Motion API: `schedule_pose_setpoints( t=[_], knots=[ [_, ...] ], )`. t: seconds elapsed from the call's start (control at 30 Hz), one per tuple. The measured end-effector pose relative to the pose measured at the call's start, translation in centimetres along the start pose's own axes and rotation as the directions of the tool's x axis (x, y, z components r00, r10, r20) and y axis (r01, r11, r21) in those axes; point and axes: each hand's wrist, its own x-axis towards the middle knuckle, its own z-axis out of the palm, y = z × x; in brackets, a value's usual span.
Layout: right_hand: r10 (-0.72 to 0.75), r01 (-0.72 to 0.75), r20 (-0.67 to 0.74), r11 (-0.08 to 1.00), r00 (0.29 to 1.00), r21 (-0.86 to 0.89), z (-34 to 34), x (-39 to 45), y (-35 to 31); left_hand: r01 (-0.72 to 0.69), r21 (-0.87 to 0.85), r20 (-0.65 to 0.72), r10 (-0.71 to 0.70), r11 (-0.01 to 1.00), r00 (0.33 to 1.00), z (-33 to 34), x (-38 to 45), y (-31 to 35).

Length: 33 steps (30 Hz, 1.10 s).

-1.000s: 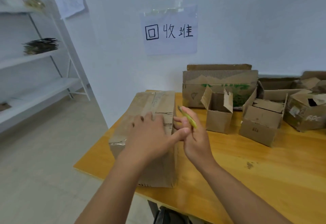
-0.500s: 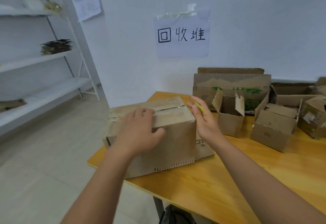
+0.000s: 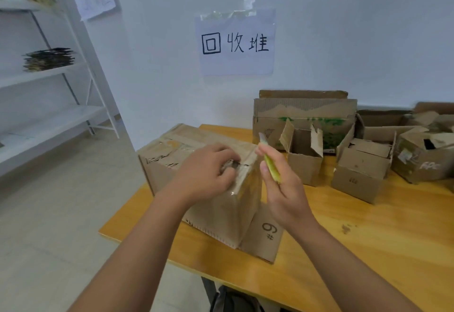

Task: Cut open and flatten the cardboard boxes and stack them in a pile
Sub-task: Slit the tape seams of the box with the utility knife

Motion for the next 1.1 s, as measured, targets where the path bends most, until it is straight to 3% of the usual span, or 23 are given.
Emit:
schedule_pose_setpoints(
  t=[0.1,0.2,0.33,0.5,0.73,0.93,1.1],
  knots=[
    [-0.005,0.012,0.072,0.995,0.997,-0.095,-0.7,1.9,1.7,0.024,0.013,-0.060,-0.024,1.000,0.998,0.8,-0.5,0.3],
    [-0.027,0.068,0.188,0.975,0.982,-0.212,-1.1,2.5,3.4,0.030,-0.016,0.001,-0.030,0.999,1.000,0.4,-0.7,-0.3],
    [-0.081,0.135,0.196,0.950,0.977,-0.281,-1.3,3.0,3.6,0.051,0.003,0.080,-0.051,0.999,0.995,0.2,-0.2,0.2],
    [-0.043,0.078,0.158,0.972,0.986,-0.220,-1.7,3.5,3.0,0.013,0.055,0.084,-0.018,0.998,0.996,0.7,0.7,1.0],
    [-0.110,0.117,0.077,0.989,0.991,-0.095,-2.7,2.5,3.5,-0.040,-0.080,0.121,0.049,0.996,0.991,0.4,1.8,0.7],
    [-0.053,0.054,0.028,0.997,0.998,-0.050,-2.4,3.2,4.0,-0.014,-0.213,0.090,0.034,0.977,0.995,0.4,2.1,1.7],
    [0.024,-0.025,0.047,0.999,0.999,0.031,-2.3,3.9,4.1,-0.044,-0.033,0.007,0.044,0.998,0.999,1.6,1.6,2.1]
  ],
)
